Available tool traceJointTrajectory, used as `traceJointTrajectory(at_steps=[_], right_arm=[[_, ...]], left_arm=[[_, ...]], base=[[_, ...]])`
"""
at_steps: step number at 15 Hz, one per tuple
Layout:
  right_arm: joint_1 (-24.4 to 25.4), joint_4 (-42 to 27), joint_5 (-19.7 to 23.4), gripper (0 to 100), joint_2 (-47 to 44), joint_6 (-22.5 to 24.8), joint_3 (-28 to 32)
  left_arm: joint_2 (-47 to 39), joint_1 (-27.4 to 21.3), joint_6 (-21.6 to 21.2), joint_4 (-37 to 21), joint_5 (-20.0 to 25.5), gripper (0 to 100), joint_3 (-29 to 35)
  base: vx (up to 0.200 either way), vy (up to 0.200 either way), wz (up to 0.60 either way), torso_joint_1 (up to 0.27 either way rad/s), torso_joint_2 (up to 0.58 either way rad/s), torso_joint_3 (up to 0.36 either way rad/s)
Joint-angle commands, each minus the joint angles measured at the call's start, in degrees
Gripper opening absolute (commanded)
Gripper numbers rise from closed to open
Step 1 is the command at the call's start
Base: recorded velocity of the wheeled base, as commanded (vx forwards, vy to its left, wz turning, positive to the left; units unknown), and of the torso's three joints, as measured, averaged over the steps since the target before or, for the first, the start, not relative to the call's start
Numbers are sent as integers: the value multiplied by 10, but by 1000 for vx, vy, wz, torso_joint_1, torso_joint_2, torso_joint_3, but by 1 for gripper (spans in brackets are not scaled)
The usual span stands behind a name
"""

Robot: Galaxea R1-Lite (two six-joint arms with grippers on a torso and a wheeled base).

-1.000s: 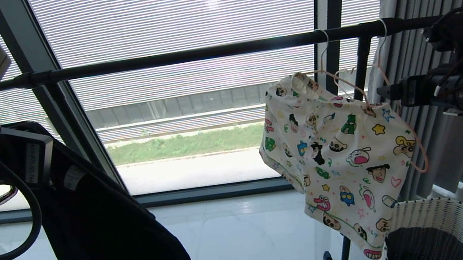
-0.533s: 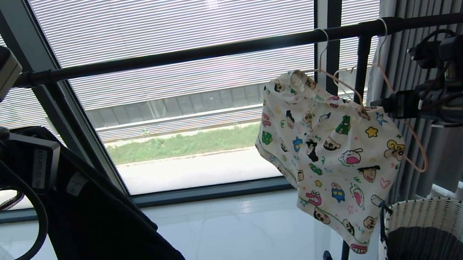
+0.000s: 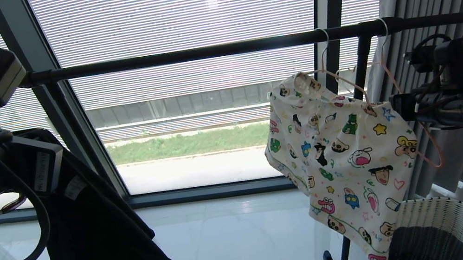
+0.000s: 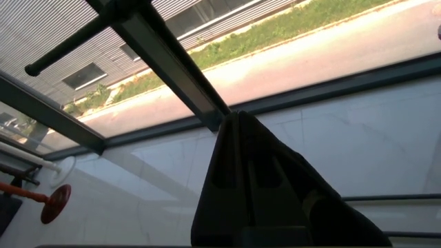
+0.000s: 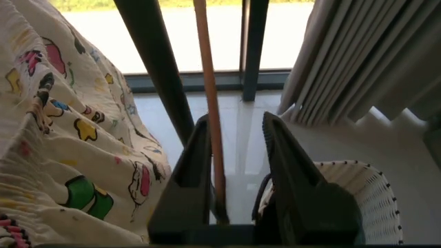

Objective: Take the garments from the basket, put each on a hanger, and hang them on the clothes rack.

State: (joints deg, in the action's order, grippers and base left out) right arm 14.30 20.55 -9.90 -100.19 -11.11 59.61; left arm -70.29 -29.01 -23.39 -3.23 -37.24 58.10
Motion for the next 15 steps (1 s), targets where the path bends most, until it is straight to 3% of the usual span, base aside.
traceJointTrajectory(at_steps=[1,6,8,11,15], right_arm=[[0,0,0,0,6,-1,0],[0,5,-19,0,27,-1,-1],[2,36,-31,0,38,3,-5],[3,59,-43,0,51,29,-13],[3,125,-52,0,77,70,-72]], left_arm=[[-1,0,0,0,0,0,-2],[0,0,1,0,0,0,-4],[0,0,1,0,0,0,-4],[0,0,0,0,0,0,-4],[-1,1,-1,24,0,0,-6]], base=[[0,0,0,0,0,0],[0,0,0,0,0,0],[0,0,0,0,0,0],[0,0,0,0,0,0],[0,0,0,0,0,0]])
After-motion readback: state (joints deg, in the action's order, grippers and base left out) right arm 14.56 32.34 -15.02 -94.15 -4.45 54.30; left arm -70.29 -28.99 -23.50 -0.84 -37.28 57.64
